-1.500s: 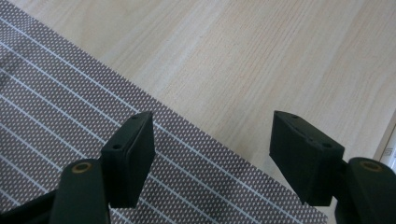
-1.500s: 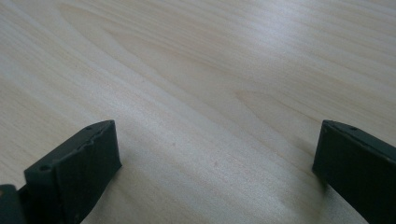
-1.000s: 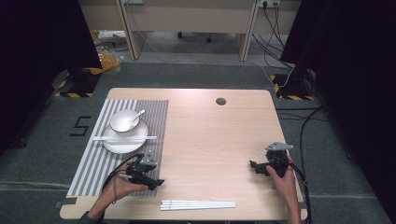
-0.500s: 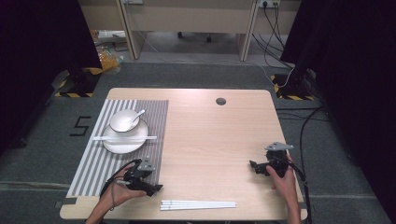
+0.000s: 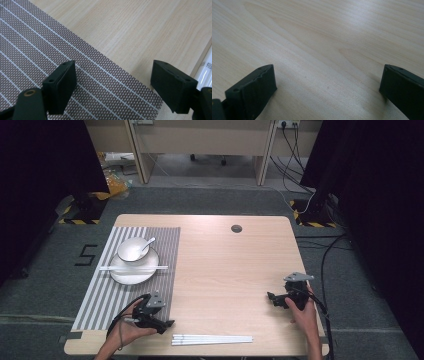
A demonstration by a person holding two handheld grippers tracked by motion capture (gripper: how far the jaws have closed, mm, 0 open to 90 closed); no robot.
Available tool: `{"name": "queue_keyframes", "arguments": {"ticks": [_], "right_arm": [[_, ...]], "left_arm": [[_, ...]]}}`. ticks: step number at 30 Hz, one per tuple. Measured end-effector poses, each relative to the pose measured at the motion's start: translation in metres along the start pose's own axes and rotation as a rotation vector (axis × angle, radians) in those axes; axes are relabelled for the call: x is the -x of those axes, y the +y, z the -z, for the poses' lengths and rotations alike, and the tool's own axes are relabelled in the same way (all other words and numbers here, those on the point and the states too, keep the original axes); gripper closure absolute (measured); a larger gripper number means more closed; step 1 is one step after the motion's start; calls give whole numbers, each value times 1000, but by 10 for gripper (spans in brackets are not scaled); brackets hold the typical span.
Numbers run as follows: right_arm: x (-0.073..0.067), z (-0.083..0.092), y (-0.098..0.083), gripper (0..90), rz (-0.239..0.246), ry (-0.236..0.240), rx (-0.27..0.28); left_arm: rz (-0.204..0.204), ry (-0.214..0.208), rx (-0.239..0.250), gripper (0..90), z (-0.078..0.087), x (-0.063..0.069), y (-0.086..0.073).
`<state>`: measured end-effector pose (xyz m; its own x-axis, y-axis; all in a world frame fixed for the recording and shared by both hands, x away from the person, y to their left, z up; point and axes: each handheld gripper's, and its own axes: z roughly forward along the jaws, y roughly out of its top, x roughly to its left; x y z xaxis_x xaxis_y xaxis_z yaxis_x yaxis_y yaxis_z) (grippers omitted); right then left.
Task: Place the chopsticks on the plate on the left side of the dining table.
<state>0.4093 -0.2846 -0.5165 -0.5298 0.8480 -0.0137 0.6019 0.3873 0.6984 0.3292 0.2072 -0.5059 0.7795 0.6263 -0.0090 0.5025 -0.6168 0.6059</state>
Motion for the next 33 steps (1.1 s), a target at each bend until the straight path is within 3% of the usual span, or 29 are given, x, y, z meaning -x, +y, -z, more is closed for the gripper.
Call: {"name": "queue_keyframes", "arguments": {"ticks": [10, 23, 33], "right_arm": [[0, 0, 0, 7, 0, 0, 0], [0, 0, 0, 7, -2, 1, 1], [0, 0, 0, 7, 0, 1, 1]], "left_arm": [[28, 22, 102, 188, 1, 4, -15], [47, 37, 191, 149, 1, 10, -30], [40, 33, 192, 148, 4, 11, -34]]}}
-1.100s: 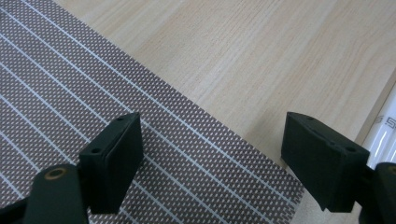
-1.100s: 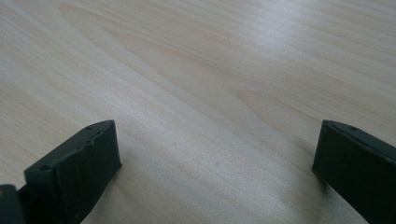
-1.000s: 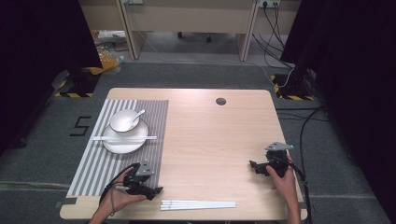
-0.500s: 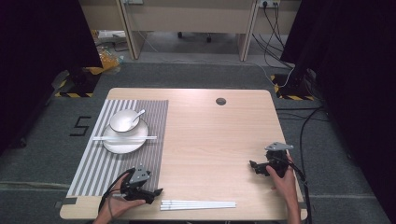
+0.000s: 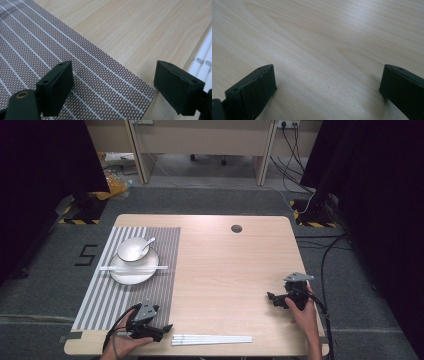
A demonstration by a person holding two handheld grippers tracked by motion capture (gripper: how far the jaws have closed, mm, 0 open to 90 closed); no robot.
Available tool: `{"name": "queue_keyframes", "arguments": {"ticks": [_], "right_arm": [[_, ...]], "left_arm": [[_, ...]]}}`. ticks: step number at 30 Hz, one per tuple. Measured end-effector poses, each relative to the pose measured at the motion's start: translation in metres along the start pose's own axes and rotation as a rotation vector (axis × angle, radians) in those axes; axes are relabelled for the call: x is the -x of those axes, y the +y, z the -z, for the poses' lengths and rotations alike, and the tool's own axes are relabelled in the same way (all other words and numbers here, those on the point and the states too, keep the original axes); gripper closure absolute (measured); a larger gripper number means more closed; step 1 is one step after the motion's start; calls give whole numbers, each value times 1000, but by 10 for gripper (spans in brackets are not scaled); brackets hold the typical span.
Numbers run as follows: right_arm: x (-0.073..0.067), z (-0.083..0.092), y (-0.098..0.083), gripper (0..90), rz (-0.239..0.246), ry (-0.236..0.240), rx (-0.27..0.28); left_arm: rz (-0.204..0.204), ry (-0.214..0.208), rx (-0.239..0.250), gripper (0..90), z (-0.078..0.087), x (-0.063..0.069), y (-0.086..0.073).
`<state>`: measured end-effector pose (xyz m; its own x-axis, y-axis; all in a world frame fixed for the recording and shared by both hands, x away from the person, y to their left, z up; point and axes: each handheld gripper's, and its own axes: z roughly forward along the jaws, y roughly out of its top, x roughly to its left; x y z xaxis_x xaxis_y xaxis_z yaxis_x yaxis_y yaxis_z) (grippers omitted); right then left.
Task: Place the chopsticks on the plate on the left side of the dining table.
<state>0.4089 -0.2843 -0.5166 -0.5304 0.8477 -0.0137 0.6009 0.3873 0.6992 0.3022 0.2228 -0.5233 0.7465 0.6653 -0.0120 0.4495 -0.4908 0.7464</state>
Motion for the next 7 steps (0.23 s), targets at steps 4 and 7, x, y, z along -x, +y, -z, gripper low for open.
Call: {"name": "queue_keyframes", "arguments": {"ticks": [4, 7], "right_arm": [[0, 0, 0, 8, 3, 0, 1], [-1, 0, 0, 8, 3, 1, 0]], "left_arm": [[0, 0, 0, 148, 0, 0, 0], [0, 0, 0, 148, 0, 0, 0]]}}
